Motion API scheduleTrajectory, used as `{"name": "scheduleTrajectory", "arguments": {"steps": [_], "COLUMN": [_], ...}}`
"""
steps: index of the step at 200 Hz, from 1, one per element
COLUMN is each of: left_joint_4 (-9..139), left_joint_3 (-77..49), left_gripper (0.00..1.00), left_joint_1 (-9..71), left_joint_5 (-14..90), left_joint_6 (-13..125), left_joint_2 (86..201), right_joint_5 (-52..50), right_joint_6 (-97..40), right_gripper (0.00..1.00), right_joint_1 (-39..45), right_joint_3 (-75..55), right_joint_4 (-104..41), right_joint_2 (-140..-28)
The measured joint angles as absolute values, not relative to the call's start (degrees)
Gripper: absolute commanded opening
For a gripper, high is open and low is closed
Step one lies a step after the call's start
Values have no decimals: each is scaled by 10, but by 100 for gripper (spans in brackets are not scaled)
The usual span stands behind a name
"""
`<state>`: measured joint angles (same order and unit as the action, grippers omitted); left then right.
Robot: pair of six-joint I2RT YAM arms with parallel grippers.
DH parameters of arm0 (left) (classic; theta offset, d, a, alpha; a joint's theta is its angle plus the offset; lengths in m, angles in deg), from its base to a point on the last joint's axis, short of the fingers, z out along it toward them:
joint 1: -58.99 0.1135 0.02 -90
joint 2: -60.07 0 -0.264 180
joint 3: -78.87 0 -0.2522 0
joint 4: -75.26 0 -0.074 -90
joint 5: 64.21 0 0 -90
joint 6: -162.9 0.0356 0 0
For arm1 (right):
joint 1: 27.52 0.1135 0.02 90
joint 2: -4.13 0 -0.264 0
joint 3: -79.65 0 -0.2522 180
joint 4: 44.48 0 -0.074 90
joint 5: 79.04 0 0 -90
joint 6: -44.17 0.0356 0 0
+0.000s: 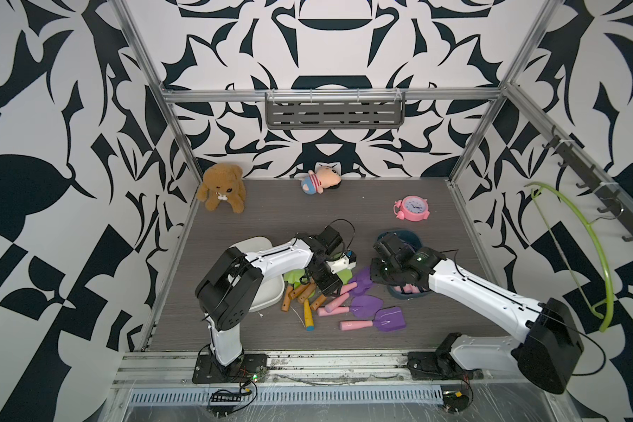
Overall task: Sort the small shovels by color and place them into the storage box
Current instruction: Pick up the shovel from the center of the board.
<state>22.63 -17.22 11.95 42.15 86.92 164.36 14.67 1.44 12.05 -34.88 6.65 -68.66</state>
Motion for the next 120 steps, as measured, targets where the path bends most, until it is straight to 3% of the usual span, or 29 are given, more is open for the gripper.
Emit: {"name": "scheduleTrajectory", "arguments": {"steps": [95,120], "left_joint_4": [226,225], "left_joint_3": [-170,-168], "left_gripper": [51,44], "left_joint_1": [111,107], "left_joint_5": [408,405], "left_joint_6": [864,863], "left_joint_2": [1660,1663], "right_joint_5": [147,147], "right_joint_6": [14,14], "right_gripper": [31,31], "right_joint_1": [120,120], "right_joint_3": [-357,-358], "right_joint_4": [54,54], "right_joint_2": [-687,-687]}}
